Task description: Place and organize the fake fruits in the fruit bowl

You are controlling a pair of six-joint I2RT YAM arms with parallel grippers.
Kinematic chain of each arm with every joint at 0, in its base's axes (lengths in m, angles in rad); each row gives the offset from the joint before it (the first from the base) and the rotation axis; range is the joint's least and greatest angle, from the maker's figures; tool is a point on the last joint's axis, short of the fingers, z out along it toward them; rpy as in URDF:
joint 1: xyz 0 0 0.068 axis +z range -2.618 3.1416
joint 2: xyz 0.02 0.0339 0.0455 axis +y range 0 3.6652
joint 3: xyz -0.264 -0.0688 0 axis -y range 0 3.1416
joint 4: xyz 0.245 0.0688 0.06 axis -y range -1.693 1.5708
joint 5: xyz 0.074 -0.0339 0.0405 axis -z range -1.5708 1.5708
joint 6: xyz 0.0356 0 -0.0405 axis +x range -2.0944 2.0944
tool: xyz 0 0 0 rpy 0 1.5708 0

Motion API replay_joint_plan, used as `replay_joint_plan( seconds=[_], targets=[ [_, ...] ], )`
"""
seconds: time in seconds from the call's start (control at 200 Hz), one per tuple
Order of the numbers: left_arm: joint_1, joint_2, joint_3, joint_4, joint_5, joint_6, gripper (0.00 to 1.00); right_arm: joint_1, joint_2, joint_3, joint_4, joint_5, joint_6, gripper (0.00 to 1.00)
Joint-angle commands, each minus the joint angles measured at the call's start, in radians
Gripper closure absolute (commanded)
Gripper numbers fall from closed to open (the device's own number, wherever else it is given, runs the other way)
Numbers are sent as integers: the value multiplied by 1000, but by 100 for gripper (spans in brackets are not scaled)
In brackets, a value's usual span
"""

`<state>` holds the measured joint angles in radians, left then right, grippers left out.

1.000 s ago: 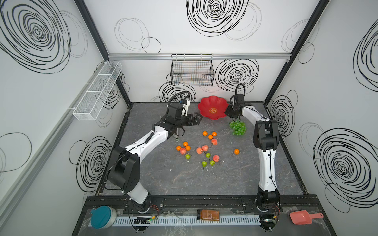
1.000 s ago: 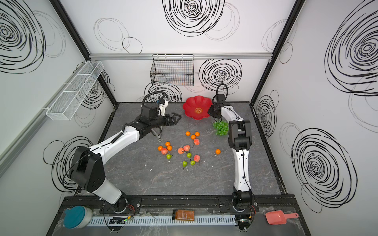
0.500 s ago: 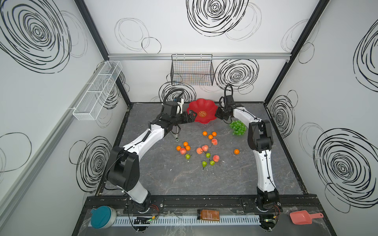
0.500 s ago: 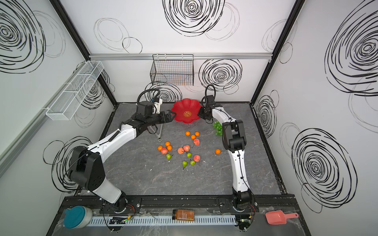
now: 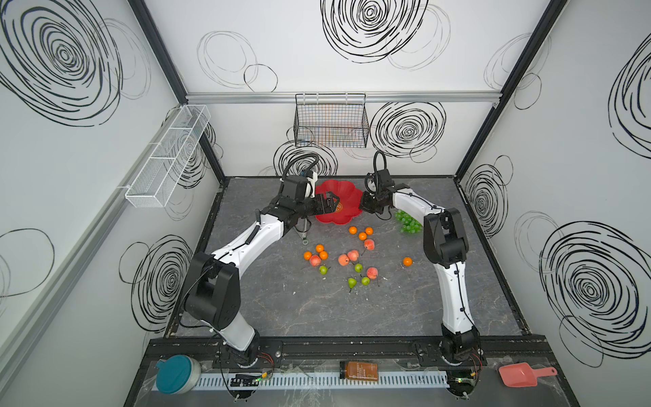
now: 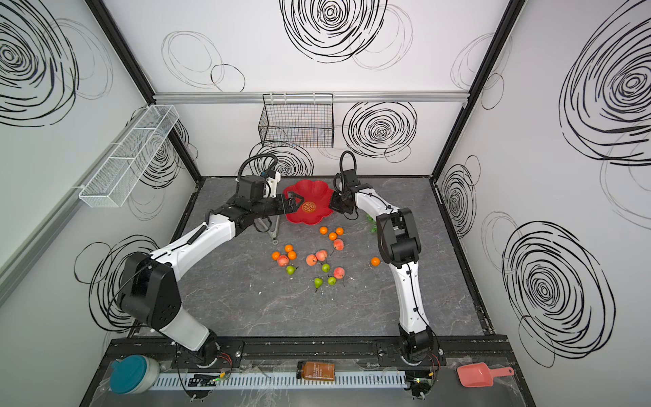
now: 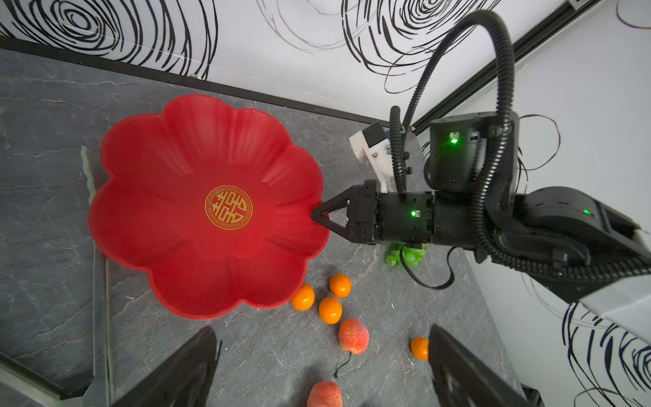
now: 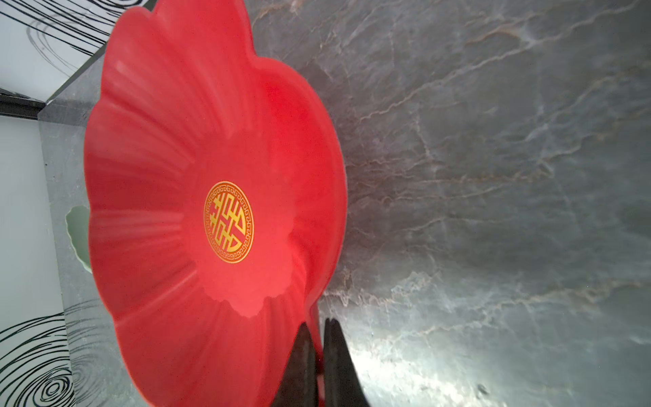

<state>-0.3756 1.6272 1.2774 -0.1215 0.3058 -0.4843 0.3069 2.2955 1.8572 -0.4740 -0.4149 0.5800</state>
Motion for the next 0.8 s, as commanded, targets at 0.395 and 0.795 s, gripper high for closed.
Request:
replay_joint_plan(
  seconds=[0.395, 0.795],
  targets=[
    [-25, -1, 39, -15, -22, 39, 4, -3, -133, -119, 0, 16, -23, 73],
    [-131, -36, -10, 80, -52, 85, 4, -114, -424, -433, 142, 50, -31, 62]
  ],
)
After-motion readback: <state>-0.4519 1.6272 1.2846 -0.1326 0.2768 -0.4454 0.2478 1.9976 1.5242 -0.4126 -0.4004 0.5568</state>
